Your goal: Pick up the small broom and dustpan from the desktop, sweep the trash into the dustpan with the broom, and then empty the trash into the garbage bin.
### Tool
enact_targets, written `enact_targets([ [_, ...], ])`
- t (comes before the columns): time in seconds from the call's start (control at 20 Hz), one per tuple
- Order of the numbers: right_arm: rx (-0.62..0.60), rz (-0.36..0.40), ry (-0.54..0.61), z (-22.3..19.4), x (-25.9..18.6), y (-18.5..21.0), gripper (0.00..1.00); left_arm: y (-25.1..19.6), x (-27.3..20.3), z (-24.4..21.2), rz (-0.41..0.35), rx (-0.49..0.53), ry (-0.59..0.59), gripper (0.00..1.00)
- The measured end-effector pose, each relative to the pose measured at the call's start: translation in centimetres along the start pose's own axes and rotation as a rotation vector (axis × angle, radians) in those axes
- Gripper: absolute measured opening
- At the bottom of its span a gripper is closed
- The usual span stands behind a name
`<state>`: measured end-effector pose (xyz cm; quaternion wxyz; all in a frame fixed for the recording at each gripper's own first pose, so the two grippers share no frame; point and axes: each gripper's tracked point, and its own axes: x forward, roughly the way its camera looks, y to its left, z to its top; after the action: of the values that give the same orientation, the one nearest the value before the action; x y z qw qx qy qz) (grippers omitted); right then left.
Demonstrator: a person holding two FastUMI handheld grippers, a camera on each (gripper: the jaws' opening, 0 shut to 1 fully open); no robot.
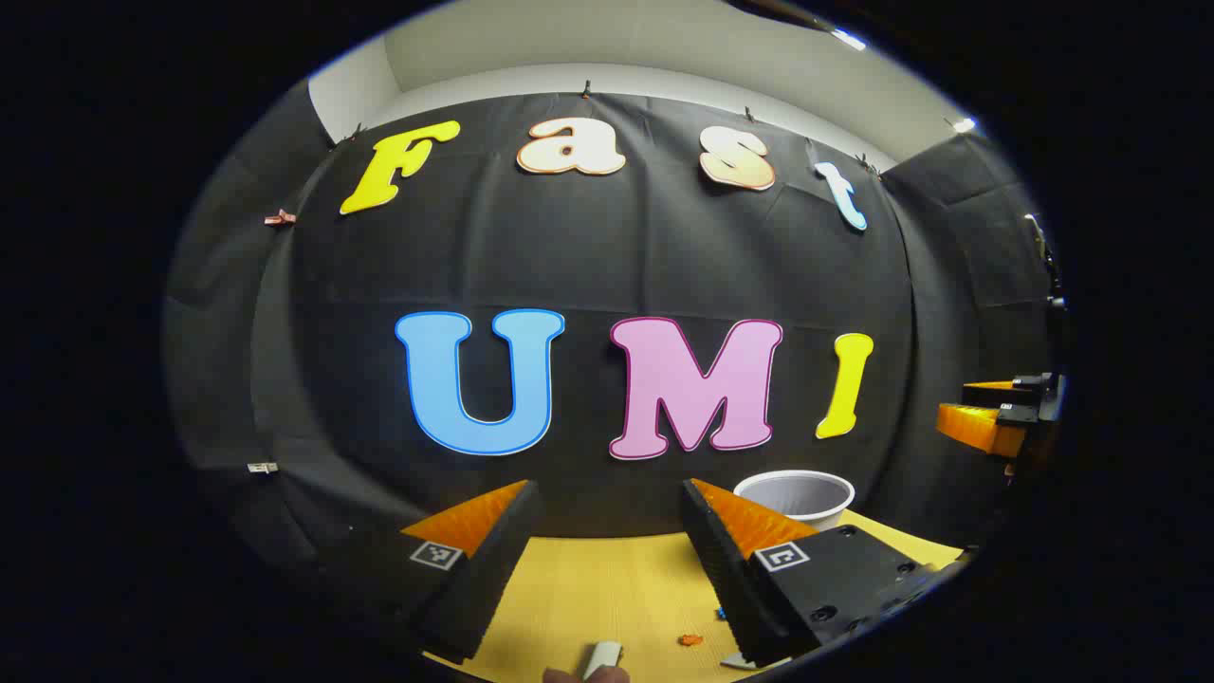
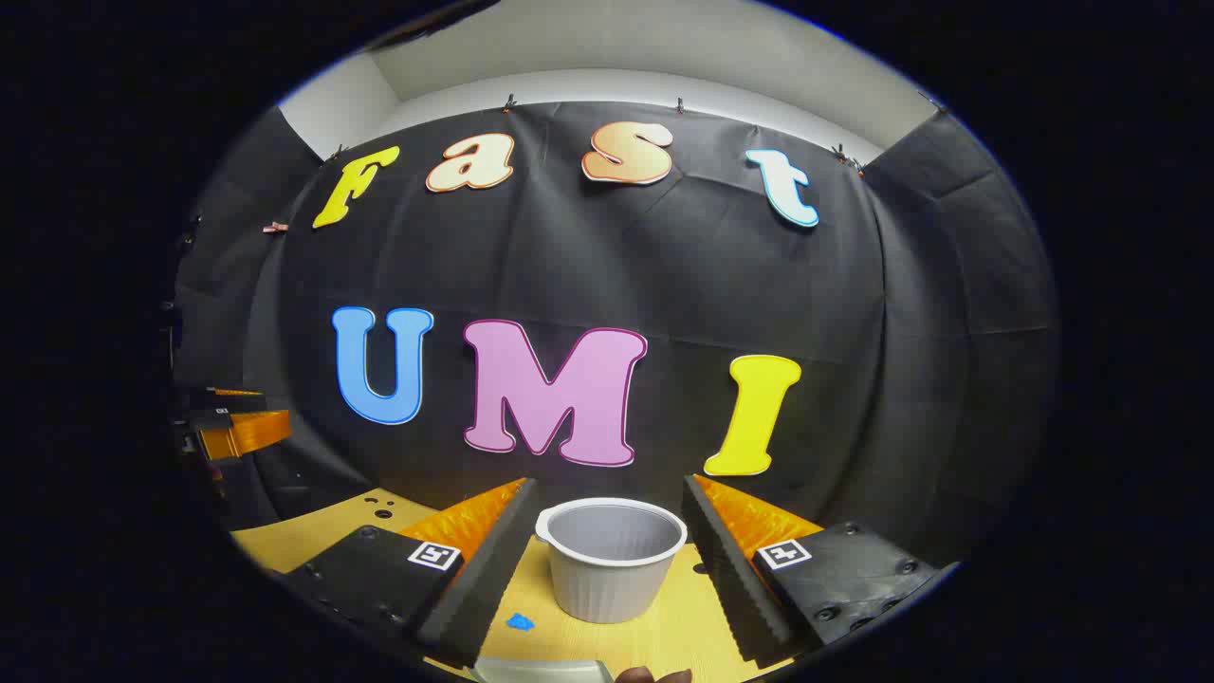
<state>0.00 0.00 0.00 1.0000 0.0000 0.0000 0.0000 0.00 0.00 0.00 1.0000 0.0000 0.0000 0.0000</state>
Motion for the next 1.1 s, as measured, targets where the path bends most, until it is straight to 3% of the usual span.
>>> enact_targets([
  [0.75, -0.015, 0.039, 0.001, -0.1, -0.4, 1.1, 0.97, -0.6, 0.0, 0.3, -0.013, 0.022, 0.001, 0.96],
  [0.9, 0.015, 0.087, 0.084, -2.0, -1.3, 2.0, 0.97, -0.5, -0.1, 0.1, -0.011, 0.02, 0.009, 0.95],
  [1.1, -0.026, 0.158, 0.317, -8.8, -5.3, 2.5, 0.98, -0.2, -0.2, -0.9, -0.015, 0.027, 0.027, 0.96],
])
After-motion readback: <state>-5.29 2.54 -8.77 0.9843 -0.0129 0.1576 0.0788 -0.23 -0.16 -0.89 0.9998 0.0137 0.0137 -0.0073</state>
